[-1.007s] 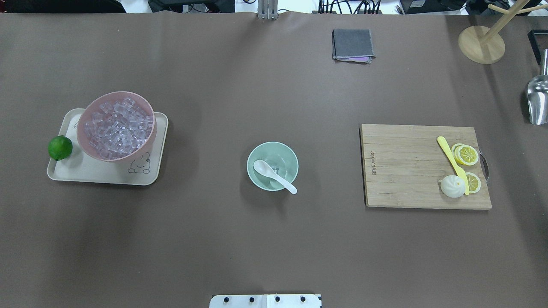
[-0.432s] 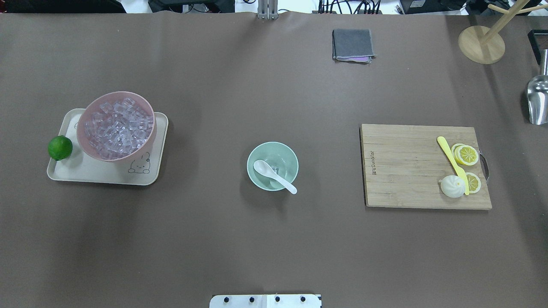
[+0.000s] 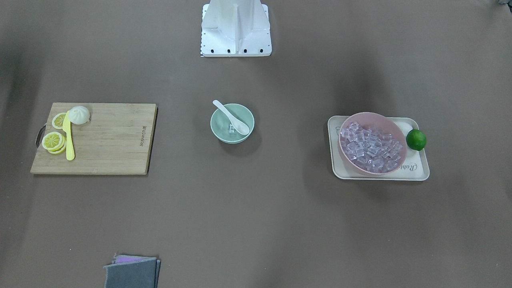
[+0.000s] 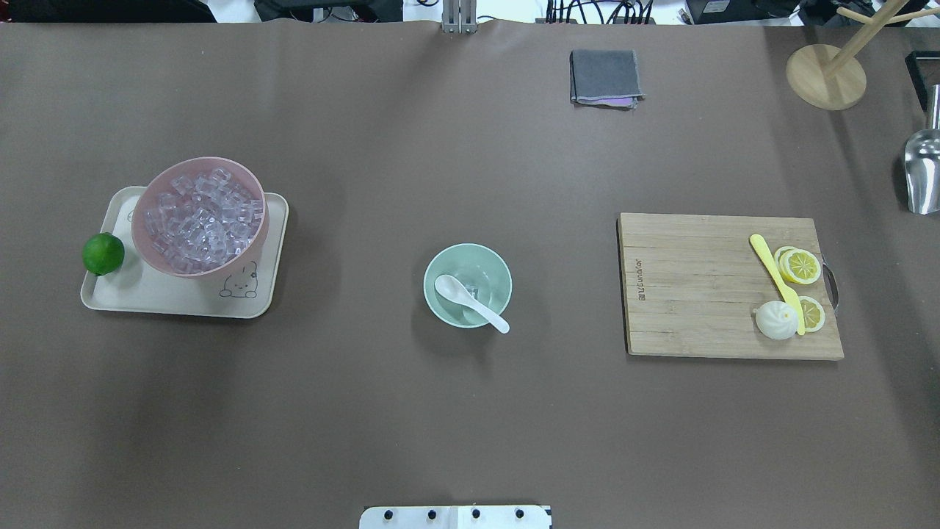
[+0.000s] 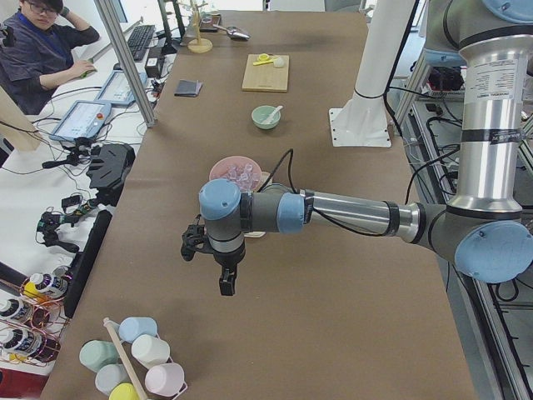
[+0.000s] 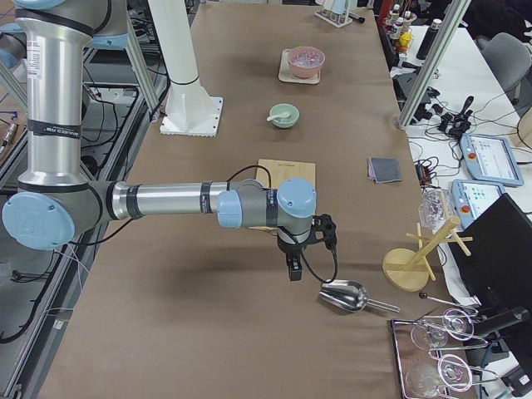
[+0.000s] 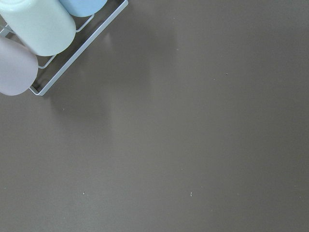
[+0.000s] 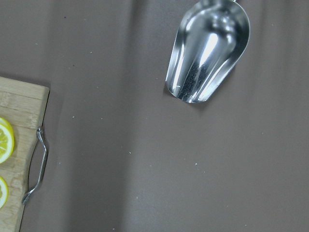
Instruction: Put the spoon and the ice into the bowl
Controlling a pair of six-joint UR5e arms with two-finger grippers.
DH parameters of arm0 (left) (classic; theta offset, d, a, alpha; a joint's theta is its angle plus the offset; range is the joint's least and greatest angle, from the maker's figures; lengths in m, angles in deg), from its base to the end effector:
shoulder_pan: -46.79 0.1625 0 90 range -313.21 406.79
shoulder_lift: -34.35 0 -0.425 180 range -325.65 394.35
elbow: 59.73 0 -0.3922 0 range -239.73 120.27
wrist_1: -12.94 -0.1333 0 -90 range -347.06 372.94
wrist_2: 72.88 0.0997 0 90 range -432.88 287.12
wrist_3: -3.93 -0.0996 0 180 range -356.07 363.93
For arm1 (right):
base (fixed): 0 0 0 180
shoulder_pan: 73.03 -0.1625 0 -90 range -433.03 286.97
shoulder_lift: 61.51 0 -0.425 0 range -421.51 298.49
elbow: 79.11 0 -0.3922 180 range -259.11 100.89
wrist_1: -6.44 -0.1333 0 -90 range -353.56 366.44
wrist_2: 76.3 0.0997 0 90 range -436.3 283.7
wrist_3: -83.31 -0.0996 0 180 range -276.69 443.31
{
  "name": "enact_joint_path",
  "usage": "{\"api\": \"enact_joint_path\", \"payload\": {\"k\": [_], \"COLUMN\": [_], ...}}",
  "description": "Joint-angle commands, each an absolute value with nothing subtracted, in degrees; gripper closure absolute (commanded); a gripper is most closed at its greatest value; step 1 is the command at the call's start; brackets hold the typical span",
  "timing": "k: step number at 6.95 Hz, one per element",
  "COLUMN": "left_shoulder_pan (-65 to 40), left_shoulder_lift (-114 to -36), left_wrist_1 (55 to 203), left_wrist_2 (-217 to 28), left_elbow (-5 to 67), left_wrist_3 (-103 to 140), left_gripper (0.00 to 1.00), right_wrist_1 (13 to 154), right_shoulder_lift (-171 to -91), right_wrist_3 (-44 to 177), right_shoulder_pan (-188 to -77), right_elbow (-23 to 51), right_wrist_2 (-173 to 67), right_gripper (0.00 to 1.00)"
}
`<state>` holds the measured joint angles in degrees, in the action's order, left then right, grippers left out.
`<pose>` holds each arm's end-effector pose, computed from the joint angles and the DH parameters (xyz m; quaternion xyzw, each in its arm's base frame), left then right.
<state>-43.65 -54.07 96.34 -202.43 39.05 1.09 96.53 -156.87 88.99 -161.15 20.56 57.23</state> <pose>-0.0735 -0.4773 0.6139 0.0146 0.3380 0.0215 0.9408 0.0497 -0.4580 0.6208 0.0465 -0.3692 -0.0748 0.9252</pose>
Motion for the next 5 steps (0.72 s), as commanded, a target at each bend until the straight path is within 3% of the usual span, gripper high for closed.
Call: {"api": "enact_joint_path", "payload": {"k": [1, 5], "left_shoulder_pan": [-43.7, -43.7], "left_shoulder_lift": [-54.1, -54.2], "left_wrist_1": [96.3, 96.3], "left_wrist_2": [-202.4, -202.4], "left_elbow": [39.1, 39.2], "left_wrist_3": [1.1, 1.1], "left_gripper": [0.01, 0.01], "right_wrist_1": [96.5, 96.4], "right_shoulder_lift": [-156.9, -156.8], "right_wrist_3": [89.1, 89.0], "right_shoulder_pan": [-160.7, -159.3], "right_elbow": [20.6, 20.6], "right_wrist_2": [57.3, 57.4], "right_gripper": [0.0, 0.0]}}
